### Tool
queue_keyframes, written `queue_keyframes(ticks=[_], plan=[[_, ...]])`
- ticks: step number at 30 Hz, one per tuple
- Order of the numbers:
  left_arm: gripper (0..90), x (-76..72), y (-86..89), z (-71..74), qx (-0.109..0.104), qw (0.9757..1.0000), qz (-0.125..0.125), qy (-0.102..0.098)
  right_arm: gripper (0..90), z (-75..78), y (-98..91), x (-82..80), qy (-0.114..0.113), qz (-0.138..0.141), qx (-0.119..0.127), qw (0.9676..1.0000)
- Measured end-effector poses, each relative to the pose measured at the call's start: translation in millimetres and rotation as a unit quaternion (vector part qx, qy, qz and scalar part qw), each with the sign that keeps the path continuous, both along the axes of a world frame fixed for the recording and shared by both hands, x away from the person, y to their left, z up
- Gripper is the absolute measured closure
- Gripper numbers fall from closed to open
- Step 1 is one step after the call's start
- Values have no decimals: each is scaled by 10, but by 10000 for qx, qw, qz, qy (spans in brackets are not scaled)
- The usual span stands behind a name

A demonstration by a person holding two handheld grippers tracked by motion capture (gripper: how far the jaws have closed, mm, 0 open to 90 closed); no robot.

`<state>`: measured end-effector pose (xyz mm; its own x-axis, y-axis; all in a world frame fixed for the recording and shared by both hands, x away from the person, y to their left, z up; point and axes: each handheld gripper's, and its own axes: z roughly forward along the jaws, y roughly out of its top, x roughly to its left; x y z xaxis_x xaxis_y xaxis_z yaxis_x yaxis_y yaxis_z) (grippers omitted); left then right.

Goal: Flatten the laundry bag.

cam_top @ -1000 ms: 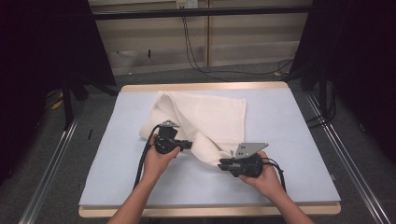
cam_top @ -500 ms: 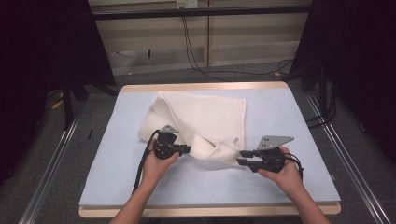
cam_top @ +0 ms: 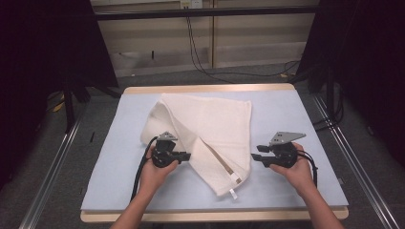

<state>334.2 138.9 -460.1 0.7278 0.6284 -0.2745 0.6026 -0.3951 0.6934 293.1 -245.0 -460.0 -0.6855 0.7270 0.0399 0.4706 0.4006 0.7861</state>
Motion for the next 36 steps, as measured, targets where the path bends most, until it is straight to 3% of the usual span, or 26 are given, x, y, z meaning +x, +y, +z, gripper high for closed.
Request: queue_keyframes(ticks=[5,12,14,16,18,22,23,26,28,34,36], plan=[[863,-37,23,-6,-87,10000,24,24,433,-68,281,191,29,187,-129,9997],[864,-80,64,-1,-140,9999,-8,99,444,-96,580,476,78,266,-408,9988],[864,-87,66,2,-131,9999,-13,70,473,-132,628,575,89,336,-482,9982],[863,-92,67,5,-86,9999,-43,35,500,-179,655,634,247,302,-589,9975],[863,-98,66,6,-75,10000,-46,19,555,-242,672,679,349,297,-449,9979],[864,-94,58,2,-76,10000,-18,-14,852,-233,645,718,557,338,-247,9976],[863,-93,55,2,-67,10000,-1,-27,880,-227,653,716,650,351,-210,9970],[863,-93,54,12,-73,10000,-1,-59,900,-198,688,707,467,435,-437,9970],[863,-88,55,19,-127,9999,-34,-71,900,-180,669,707,446,366,-411,9975],[863,-84,-13,17,-238,9996,-75,-115,900,-105,510,759,205,-45,-387,9990],[863,-90,-34,23,-170,9997,-125,-153,900,-93,448,774,157,-224,-448,9986]])
